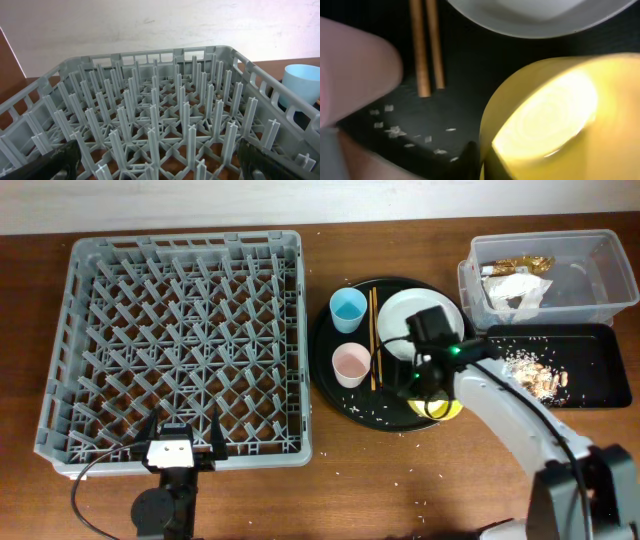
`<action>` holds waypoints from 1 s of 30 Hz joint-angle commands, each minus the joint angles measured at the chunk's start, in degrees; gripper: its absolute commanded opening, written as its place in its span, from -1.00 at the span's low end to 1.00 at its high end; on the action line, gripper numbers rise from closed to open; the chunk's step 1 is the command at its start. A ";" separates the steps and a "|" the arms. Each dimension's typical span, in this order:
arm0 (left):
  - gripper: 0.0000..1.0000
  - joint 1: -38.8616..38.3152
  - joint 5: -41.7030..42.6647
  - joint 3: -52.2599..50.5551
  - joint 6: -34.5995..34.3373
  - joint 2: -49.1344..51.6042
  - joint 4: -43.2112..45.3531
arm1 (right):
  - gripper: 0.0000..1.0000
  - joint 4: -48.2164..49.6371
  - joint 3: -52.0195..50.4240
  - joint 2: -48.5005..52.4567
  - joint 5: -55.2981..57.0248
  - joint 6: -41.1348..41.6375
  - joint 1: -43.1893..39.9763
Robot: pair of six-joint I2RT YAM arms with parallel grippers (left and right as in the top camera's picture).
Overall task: Sort waste into correct bins and load items into the dishwasher rack
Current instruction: 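Lower the emptied yellow bowl back onto the round tray with right gripper, then grasp the pink cup with the left gripper and place it in the rack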
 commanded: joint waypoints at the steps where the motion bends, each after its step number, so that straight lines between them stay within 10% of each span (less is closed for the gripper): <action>1: 0.99 0.04 0.26 -0.17 0.94 -0.22 -0.26 | -0.40 1.20 0.61 2.75 4.17 -0.85 0.35; 3: 0.99 0.04 0.26 -0.17 0.94 -0.22 -0.26 | 0.17 1.46 1.20 2.69 1.44 -0.87 0.33; 12: 0.99 0.04 0.26 -0.17 0.94 -0.22 -0.26 | 0.43 8.44 11.98 5.73 -14.56 2.71 2.32; 16: 0.99 0.04 0.26 -0.17 0.94 -0.22 -0.26 | -0.01 10.47 11.98 11.91 -14.38 5.86 4.04; 19: 0.99 0.04 0.26 -0.17 0.94 -0.22 -0.24 | -0.92 10.47 11.98 13.09 -13.49 5.88 4.04; 25: 0.99 0.04 5.01 8.09 -6.58 3.34 -0.92 | -0.92 5.88 14.56 5.16 -13.90 5.09 3.54; 30: 0.99 0.04 14.64 32.76 -10.97 38.60 -2.75 | -0.92 4.44 14.56 -3.13 -13.94 3.69 0.87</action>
